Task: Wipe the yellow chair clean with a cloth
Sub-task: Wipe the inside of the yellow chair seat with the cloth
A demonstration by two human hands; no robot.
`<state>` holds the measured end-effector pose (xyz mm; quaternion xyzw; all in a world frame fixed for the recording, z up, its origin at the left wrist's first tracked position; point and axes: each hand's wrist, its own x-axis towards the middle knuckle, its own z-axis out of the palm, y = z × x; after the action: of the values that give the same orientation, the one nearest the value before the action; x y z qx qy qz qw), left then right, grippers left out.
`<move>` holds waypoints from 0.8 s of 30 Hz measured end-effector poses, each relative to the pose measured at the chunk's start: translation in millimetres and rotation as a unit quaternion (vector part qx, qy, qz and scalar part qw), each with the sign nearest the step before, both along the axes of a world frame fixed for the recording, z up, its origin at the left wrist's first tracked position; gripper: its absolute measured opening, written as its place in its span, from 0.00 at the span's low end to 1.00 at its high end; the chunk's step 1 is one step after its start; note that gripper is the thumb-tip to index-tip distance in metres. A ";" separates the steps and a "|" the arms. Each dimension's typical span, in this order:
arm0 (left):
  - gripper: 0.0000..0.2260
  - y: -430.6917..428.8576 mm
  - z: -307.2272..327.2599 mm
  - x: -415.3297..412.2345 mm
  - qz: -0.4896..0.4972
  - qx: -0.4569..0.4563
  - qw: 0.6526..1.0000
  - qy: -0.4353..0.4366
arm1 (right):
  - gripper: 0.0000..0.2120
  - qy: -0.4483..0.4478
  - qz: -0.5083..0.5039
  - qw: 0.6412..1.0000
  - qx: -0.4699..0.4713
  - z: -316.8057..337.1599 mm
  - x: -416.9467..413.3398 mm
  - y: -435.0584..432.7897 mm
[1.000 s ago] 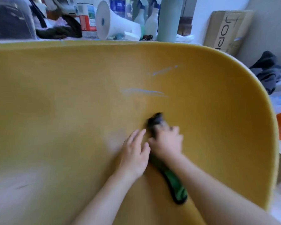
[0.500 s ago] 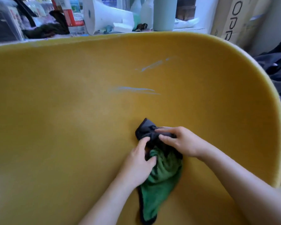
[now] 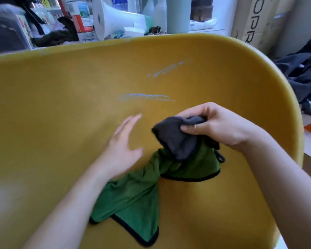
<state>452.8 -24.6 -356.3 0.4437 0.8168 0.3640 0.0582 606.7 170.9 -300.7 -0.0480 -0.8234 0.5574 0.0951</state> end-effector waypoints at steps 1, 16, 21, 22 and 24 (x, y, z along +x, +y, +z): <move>0.34 16.8 6.7 5.0 -0.060 0.035 0.997 -0.039 | 0.11 -0.007 0.027 1.000 -0.008 4.7 0.8 -6.6; 0.27 -89.7 21.4 -31.5 -0.146 -0.365 0.904 0.169 | 0.16 -0.236 0.111 0.927 0.271 -4.3 36.8 -57.0; 0.25 -78.6 -46.7 18.7 -0.092 -0.319 0.925 0.186 | 0.23 -0.135 0.058 0.884 0.445 -68.5 -6.6 -89.6; 0.29 -70.3 -63.9 21.0 -0.075 -0.341 0.914 0.204 | 0.27 -0.137 0.066 0.878 0.455 -84.6 -15.0 -96.7; 0.29 -50.9 -86.5 11.4 -0.076 -0.296 0.933 0.192 | 0.35 -0.179 0.059 0.865 0.465 -115.1 -31.6 -108.1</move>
<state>464.3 -75.6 -442.9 0.5284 0.8471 0.0081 0.0560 575.1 62.8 -415.8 -0.0489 -0.9912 0.0967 -0.0758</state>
